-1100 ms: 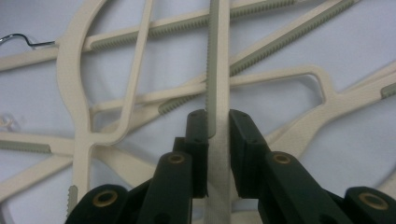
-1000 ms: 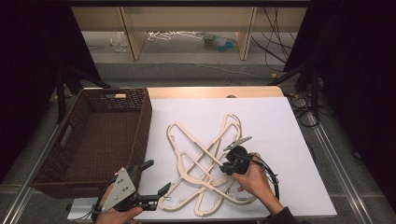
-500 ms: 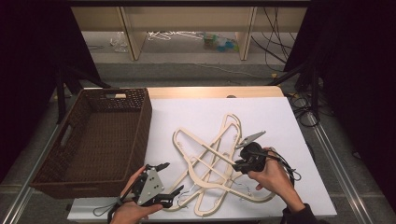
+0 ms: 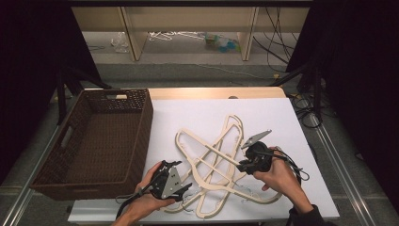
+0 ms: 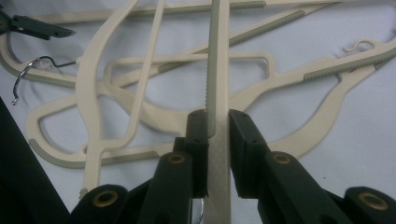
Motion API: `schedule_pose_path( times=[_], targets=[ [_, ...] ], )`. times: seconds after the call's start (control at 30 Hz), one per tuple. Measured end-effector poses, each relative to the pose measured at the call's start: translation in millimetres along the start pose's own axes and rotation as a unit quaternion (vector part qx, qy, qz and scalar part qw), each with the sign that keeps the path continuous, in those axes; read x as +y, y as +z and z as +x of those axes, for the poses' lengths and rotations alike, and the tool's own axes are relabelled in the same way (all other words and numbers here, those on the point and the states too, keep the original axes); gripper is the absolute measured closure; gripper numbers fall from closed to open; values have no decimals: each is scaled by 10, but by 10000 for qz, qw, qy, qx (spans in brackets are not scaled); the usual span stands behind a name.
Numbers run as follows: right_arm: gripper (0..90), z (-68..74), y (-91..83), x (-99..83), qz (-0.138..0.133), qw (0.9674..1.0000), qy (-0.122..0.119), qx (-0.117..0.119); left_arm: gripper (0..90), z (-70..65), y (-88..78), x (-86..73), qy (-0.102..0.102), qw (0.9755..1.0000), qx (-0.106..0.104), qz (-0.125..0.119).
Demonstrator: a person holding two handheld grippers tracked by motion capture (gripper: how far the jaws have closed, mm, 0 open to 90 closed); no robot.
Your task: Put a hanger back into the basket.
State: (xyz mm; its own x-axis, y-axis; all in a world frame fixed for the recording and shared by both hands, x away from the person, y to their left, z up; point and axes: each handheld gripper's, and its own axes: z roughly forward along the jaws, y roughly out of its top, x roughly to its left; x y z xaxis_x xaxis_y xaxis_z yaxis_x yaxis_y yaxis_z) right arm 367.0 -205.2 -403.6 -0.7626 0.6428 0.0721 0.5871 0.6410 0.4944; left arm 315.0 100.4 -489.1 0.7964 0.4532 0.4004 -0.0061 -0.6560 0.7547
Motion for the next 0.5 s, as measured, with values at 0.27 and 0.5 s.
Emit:
schedule_pose_path(
  times=[0.27,0.5],
  targets=[
    [793,0,-13,7,11,10000,7,37,260,-27,133,18,1010,9941,32,397],
    [793,-2,10,15,6,10000,-11,83,271,-69,217,115,1378,9899,94,306]
  ],
)
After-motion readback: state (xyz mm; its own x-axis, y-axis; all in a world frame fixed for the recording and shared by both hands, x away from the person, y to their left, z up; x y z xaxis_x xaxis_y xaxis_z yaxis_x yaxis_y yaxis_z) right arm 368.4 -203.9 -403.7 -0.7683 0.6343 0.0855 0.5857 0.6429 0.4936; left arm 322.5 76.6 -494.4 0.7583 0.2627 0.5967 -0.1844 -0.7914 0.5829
